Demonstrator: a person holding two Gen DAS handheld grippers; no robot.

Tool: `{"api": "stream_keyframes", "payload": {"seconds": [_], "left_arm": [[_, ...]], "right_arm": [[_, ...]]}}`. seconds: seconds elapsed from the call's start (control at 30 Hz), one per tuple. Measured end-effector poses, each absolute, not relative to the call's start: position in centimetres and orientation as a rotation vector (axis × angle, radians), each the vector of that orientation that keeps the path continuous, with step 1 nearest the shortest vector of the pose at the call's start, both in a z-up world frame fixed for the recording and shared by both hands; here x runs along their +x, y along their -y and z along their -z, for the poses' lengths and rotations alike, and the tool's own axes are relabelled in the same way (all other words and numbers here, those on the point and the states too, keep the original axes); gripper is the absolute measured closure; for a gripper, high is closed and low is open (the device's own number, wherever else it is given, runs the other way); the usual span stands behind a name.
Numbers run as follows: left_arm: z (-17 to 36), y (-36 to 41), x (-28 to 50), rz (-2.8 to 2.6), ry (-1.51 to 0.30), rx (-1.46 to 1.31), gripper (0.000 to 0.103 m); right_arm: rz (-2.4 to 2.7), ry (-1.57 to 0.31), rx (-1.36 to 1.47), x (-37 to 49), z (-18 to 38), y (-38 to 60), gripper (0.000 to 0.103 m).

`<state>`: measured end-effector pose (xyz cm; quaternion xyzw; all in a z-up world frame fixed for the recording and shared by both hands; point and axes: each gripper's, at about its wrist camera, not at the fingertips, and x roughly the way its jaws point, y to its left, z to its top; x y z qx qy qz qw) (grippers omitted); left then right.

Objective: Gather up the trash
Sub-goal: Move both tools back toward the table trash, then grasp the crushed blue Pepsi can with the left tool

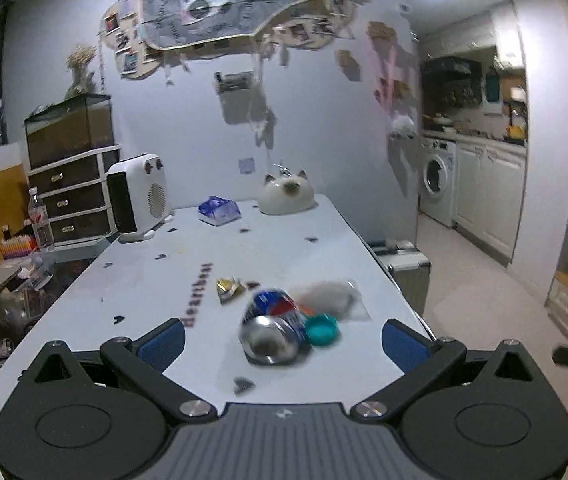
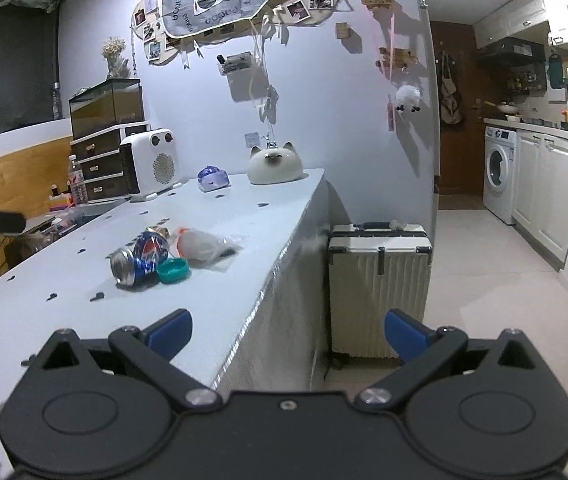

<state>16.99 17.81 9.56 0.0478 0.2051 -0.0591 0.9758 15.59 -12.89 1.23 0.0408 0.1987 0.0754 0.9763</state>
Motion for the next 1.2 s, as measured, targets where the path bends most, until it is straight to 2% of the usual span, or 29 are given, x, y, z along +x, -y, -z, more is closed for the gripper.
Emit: {"api": "stream_keyframes", "payload": {"seconds": [0.27, 0.53, 0.9, 1.07, 1.2], "left_arm": [[-7.7, -20.1, 26.1, 0.079, -0.457, -0.048, 0.0], [-2.4, -20.2, 33.0, 0.076, -0.564, -0.123, 0.0], [1.0, -23.4, 36.9, 0.043, -0.651, -0.205, 0.0], [1.3, -23.6, 36.6, 0.095, -0.675, -0.189, 0.0], [1.6, -23.7, 34.7, 0.089, -0.675, -0.112, 0.0]], "right_arm": [[-0.19, -0.326, 0.003, 18.9, -6.2, 9.4, 0.0], [-0.228, -0.299, 0.068, 24.1, -9.7, 7.2, 0.0], [-0.254, -0.504, 0.161, 33.5, -3.5, 3.0, 0.0], [-0.25, -0.58, 0.202, 36.6, -1.1, 1.1, 0.011], [-0.245, -0.61, 0.213, 37.7, 0.0, 0.3, 0.012]]}}
